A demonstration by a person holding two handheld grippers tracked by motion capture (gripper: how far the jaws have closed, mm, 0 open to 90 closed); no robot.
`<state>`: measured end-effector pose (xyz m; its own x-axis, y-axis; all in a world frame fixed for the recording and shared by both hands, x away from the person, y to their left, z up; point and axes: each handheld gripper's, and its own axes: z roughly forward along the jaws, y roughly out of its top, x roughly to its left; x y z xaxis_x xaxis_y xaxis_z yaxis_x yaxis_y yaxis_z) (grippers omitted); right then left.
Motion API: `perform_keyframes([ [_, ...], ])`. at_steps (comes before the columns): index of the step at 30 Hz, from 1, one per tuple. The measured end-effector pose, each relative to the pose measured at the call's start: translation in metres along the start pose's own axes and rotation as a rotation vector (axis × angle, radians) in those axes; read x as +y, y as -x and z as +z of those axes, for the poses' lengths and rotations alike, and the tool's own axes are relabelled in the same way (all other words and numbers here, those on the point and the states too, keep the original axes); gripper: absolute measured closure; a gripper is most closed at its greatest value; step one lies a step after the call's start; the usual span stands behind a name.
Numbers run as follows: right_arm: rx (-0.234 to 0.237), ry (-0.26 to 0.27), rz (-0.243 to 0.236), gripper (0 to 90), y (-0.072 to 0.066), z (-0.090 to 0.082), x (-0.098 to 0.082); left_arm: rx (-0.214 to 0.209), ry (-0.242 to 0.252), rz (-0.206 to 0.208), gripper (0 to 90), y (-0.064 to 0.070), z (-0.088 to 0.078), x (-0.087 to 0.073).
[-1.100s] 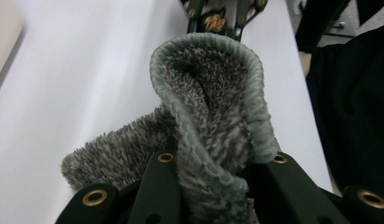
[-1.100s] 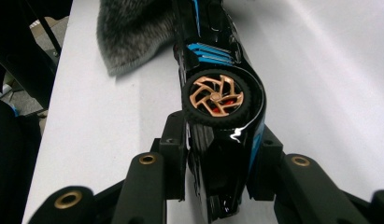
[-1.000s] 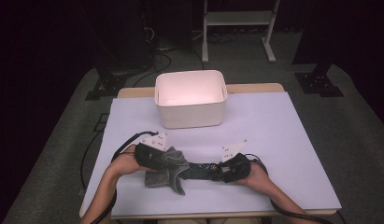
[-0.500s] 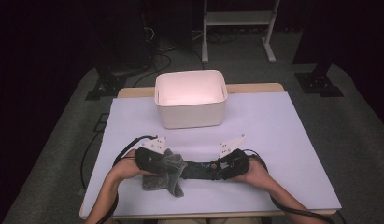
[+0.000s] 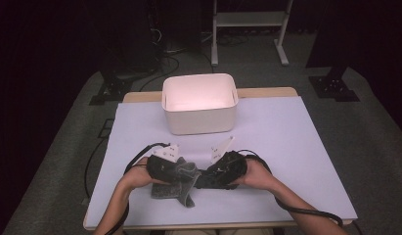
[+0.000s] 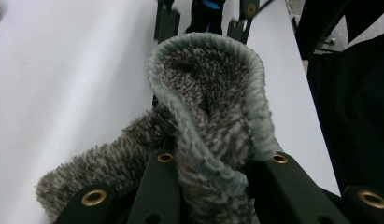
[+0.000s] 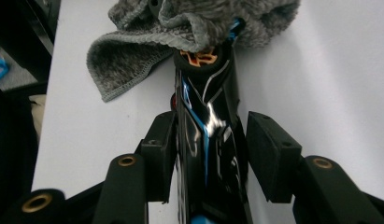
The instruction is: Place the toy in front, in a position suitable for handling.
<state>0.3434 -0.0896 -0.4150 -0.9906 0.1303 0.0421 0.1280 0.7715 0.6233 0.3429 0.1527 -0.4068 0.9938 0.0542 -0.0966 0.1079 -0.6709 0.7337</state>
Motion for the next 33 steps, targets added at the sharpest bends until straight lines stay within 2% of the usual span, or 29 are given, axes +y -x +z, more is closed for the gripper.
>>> perform_keyframes([
  [4,0.007,-0.047,-0.01,52.2,0.0,0.006,0.002,-0.01,-0.007,0.017,76.4,-0.001,0.004,0.005],
  [9,0.006,-0.072,-0.015,53.1,-0.001,0.006,0.003,-0.022,0.011,0.014,76.5,-0.001,0.007,0.006],
  [14,0.003,-0.085,-0.051,55.9,-0.003,0.005,0.004,-0.026,0.009,0.015,76.5,0.0,0.008,0.008],
  [17,-0.002,-0.068,-0.053,56.0,-0.003,0.003,0.002,-0.02,0.016,0.024,76.5,-0.001,0.007,0.01],
  [20,-0.007,-0.041,-0.036,56.4,-0.002,0.0,-0.001,-0.017,0.017,0.015,76.6,-0.004,0.005,0.01],
  [22,-0.008,-0.02,-0.03,56.4,-0.001,-0.002,-0.004,-0.019,0.022,0.006,76.5,-0.004,0.003,0.009],
  [27,-0.012,0.029,-0.013,56.5,0.0,-0.009,-0.01,-0.005,-0.009,-0.025,76.4,-0.006,0.002,-0.001],
  [29,-0.011,0.053,0.002,56.6,0.001,-0.012,-0.013,-0.01,-0.007,-0.038,76.5,-0.006,0.003,-0.005],
  [33,-0.019,0.103,0.016,56.6,0.002,-0.016,-0.013,-0.002,0.022,-0.009,76.6,-0.005,0.001,0.005],
])
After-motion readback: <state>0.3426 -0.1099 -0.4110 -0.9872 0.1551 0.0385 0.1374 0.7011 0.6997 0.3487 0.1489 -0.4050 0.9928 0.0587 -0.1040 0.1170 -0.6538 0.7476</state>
